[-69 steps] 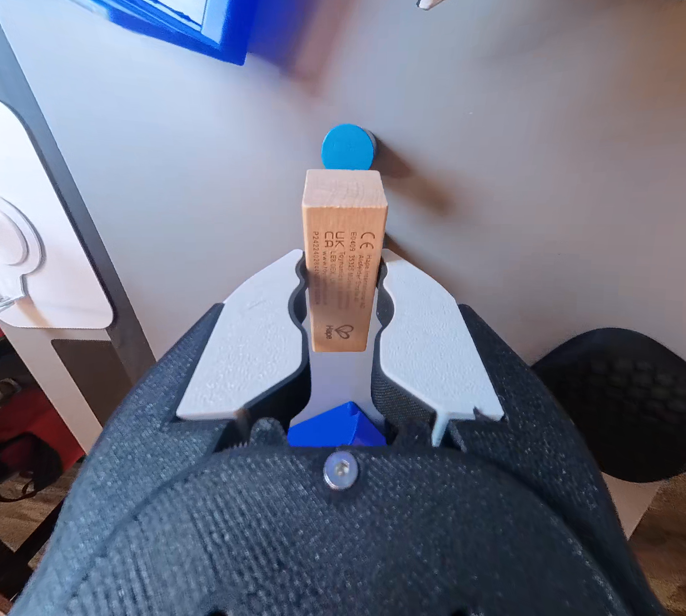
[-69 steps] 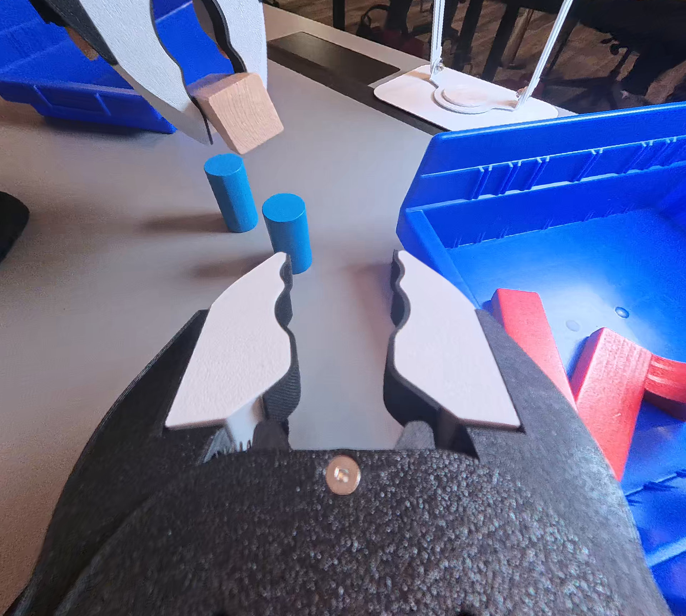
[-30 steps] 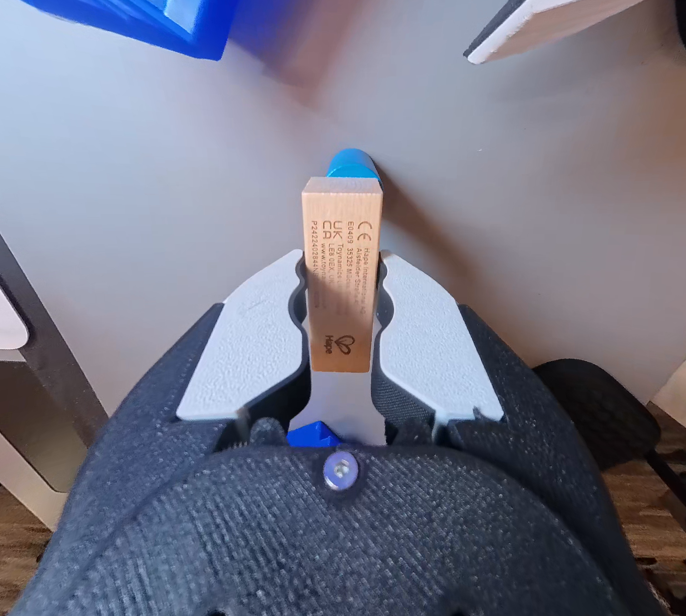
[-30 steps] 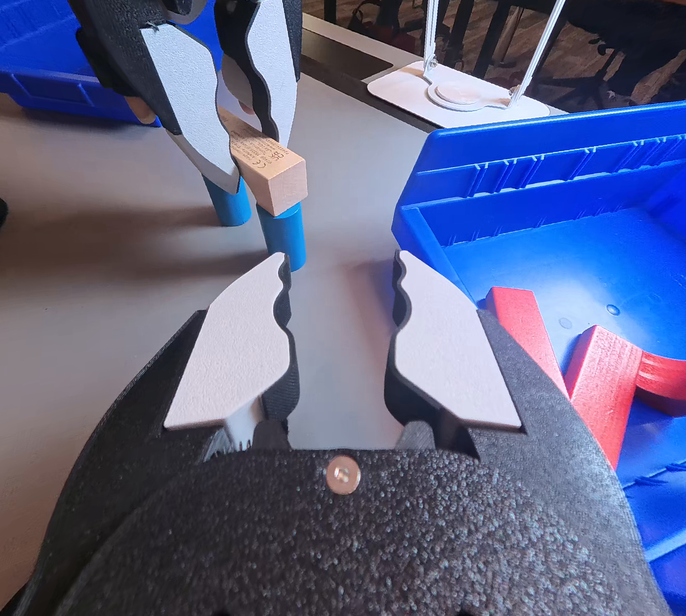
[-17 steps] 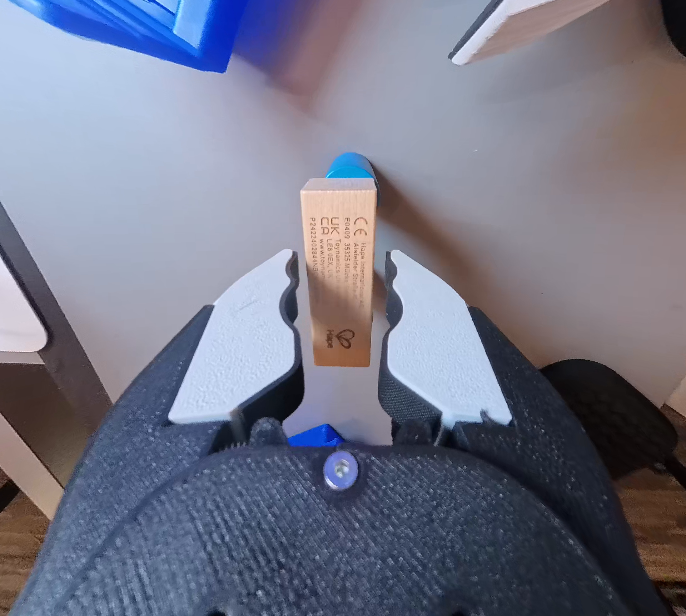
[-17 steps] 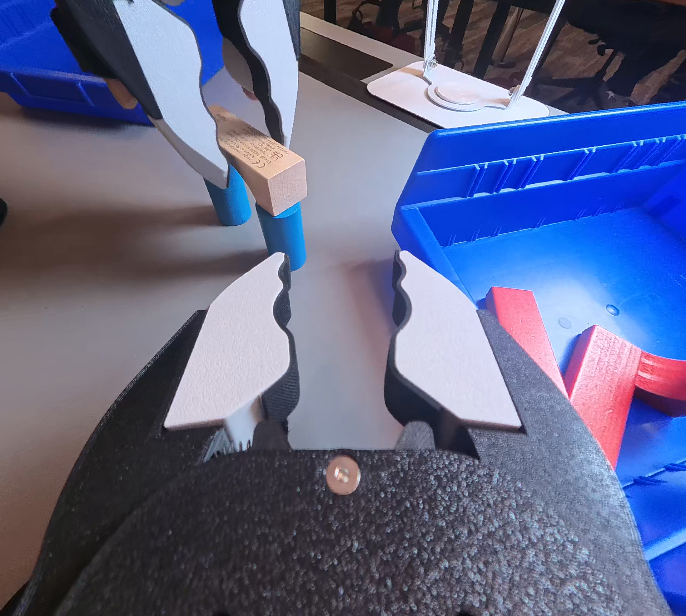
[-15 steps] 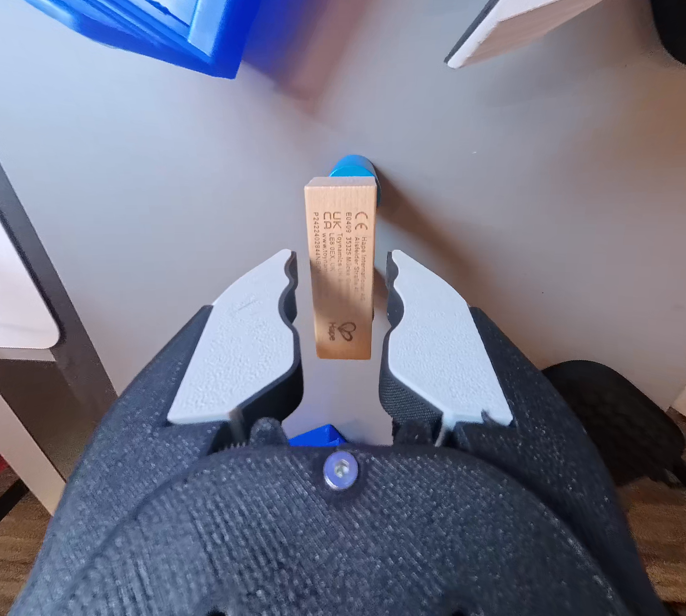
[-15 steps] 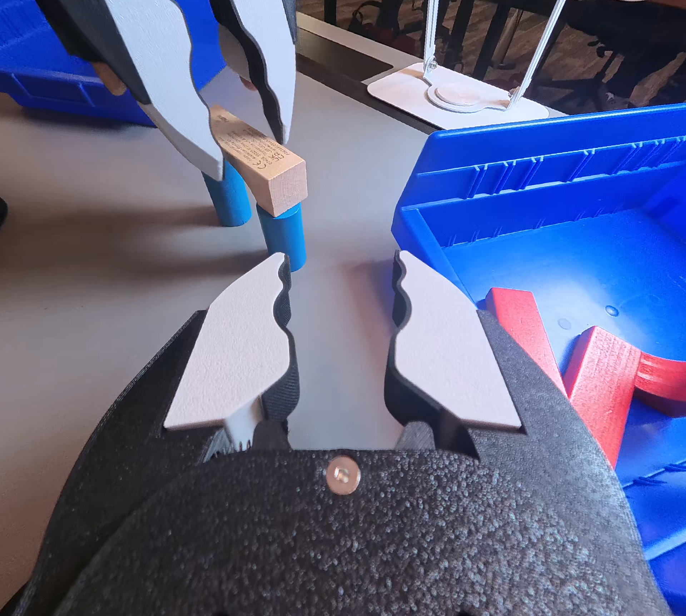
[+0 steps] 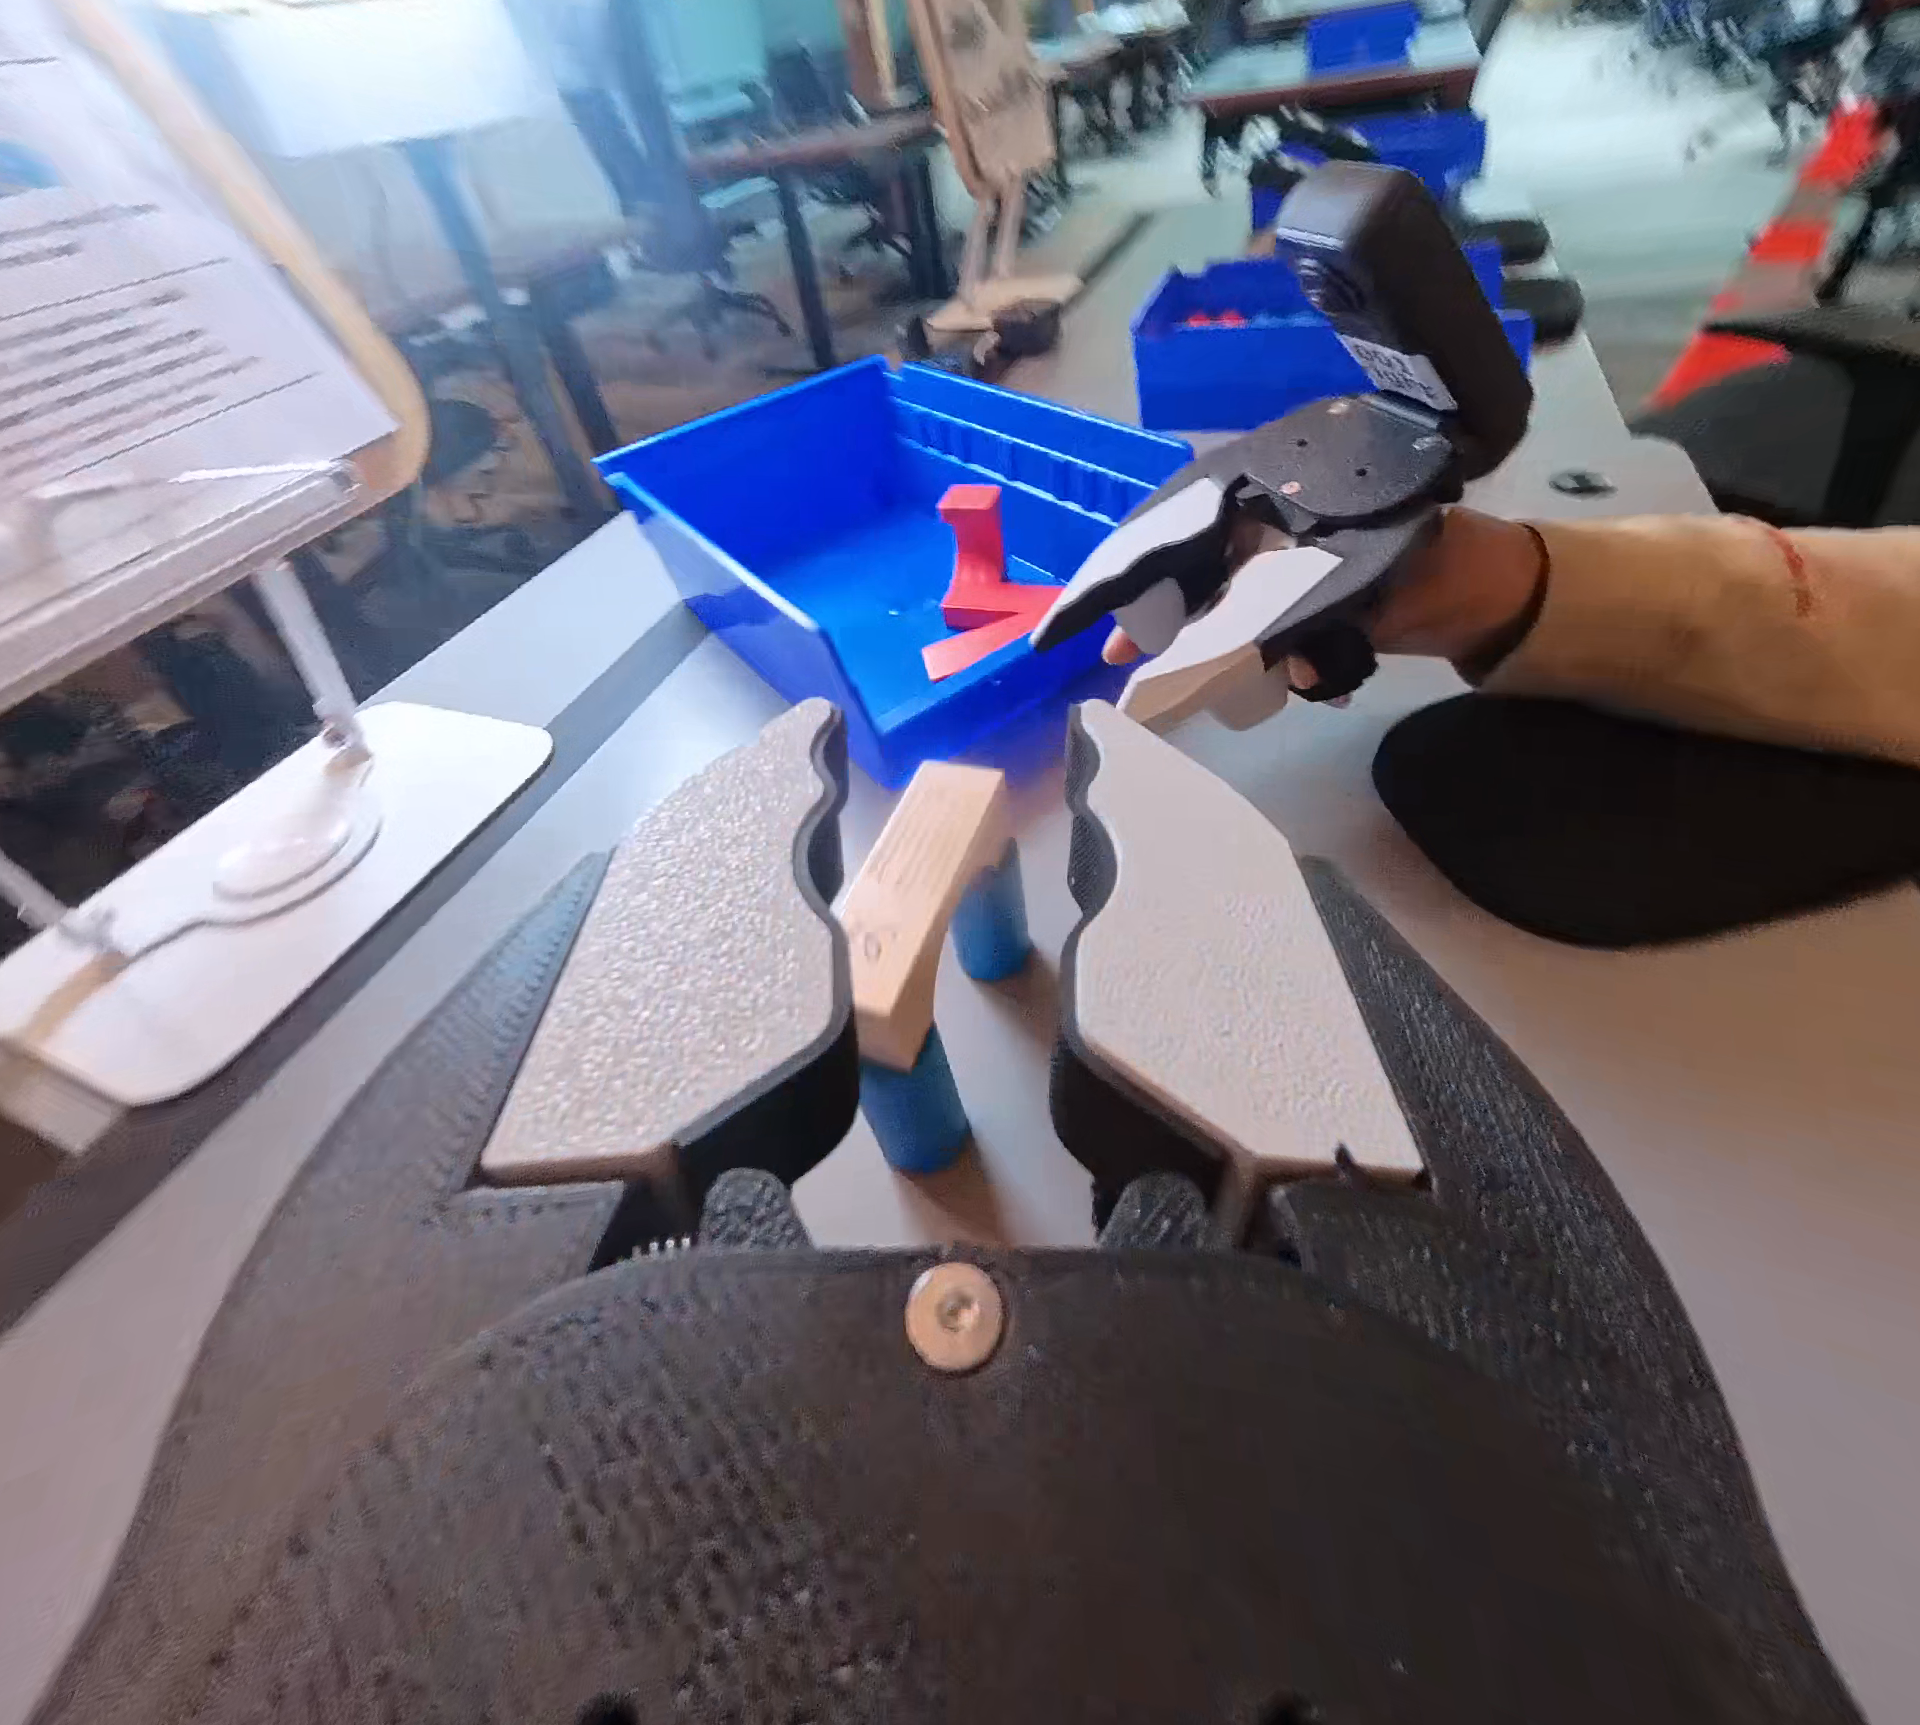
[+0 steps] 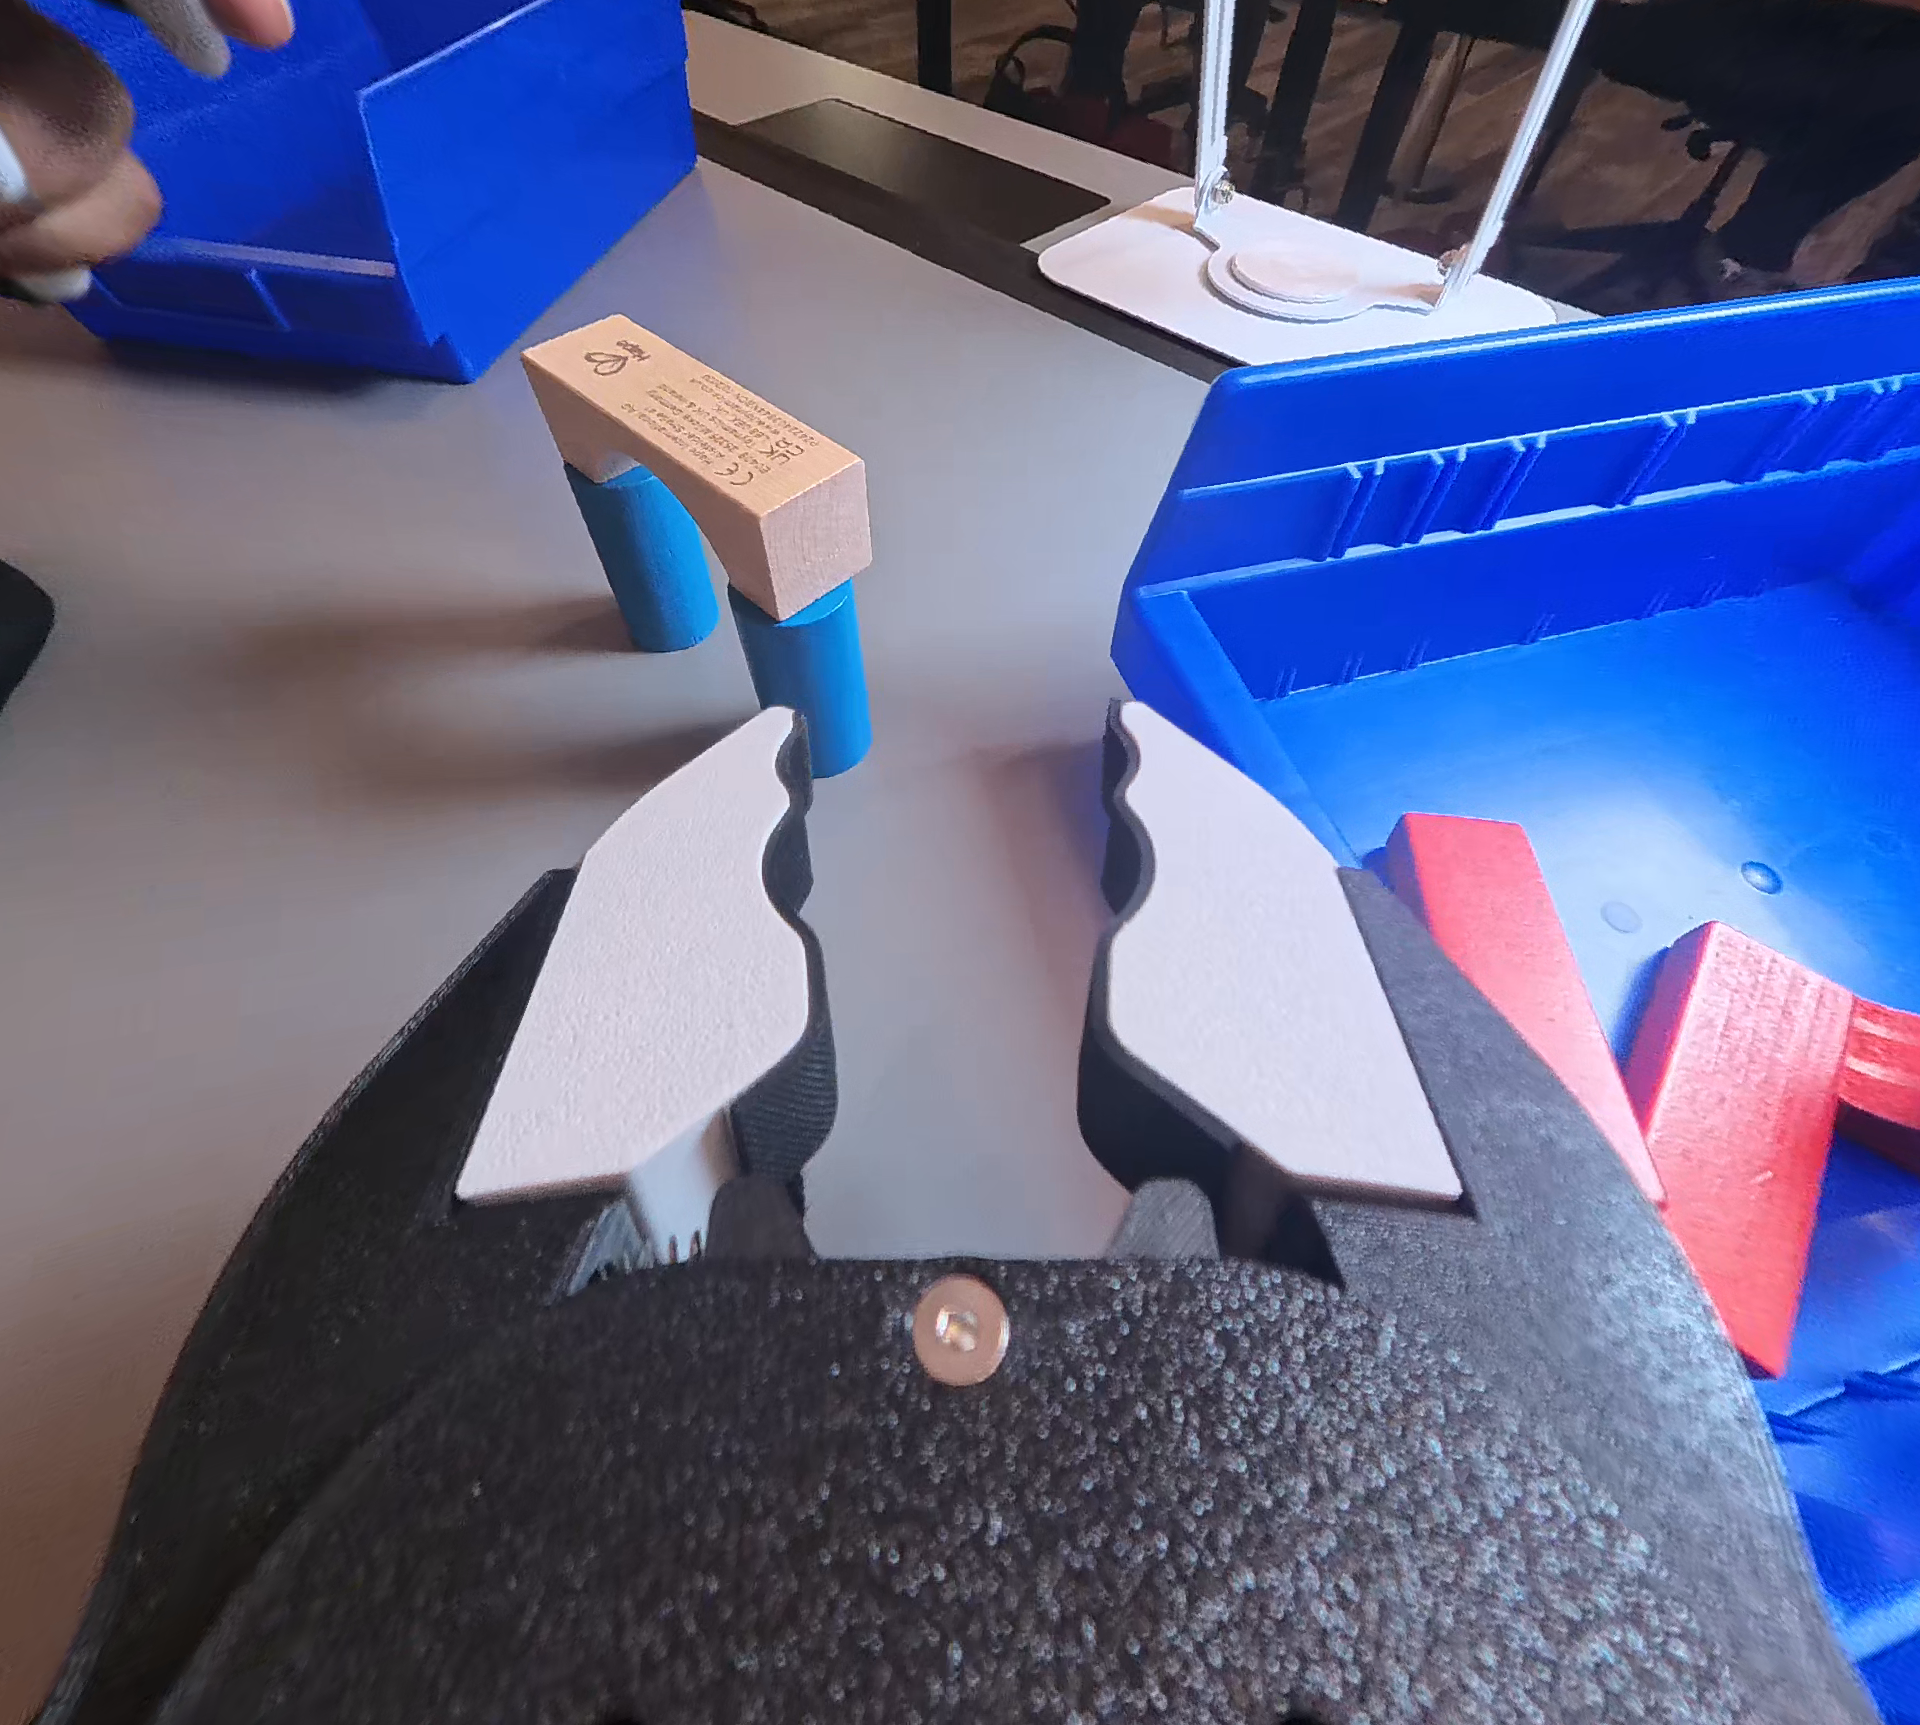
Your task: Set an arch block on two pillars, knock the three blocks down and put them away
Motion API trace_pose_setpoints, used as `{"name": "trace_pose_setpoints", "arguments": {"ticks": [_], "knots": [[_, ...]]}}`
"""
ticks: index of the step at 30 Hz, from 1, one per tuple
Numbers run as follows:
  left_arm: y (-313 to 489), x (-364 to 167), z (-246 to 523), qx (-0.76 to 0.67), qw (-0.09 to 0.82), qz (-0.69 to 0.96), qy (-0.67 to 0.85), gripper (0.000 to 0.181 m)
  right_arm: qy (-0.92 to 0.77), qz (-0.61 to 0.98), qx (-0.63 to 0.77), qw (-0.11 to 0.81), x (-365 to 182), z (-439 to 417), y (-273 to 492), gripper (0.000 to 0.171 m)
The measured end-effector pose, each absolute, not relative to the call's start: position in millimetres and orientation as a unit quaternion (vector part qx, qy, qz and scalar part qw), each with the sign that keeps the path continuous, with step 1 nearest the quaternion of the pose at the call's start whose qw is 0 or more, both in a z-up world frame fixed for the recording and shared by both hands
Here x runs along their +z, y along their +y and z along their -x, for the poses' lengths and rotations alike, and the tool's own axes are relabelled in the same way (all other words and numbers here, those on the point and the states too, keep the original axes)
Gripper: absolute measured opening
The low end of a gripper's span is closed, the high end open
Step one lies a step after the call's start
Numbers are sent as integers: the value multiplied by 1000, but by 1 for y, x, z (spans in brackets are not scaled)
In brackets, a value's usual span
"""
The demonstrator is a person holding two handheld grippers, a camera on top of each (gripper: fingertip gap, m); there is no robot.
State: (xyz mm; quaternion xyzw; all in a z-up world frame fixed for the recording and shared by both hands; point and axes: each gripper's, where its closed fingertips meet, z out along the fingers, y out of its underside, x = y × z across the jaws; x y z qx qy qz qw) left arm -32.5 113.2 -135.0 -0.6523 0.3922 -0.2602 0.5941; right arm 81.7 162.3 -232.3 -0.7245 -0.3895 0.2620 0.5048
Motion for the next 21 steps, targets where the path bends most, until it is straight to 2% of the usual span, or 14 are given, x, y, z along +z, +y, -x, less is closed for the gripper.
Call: {"name": "trace_pose_setpoints", "arguments": {"ticks": [3, 7, 14, 19, 20, 21], "knots": [[103, -161, 65, -253, 628, 661, 323, 42, -396, 725, 255, 503, -236, -79, 161, 54], [99, -185, 105, -213, 627, 698, 270, 45, -407, 728, 249, 493, -243, -73, 157, 54], [110, -209, 134, -231, 612, 731, 195, 50, -419, 759, 222, 445, -278, -51, 154, 69], [110, -220, 132, -203, 603, 739, 224, 51, -446, 763, 209, 419, -289, 0, 145, 64], [109, -224, 129, -201, 595, 743, 230, 52, -470, 754, 202, 413, -291, 13, 137, 56], [110, -229, 128, -198, 585, 751, 234, 53, -494, 743, 193, 407, -292, 23, 127, 56]]}}
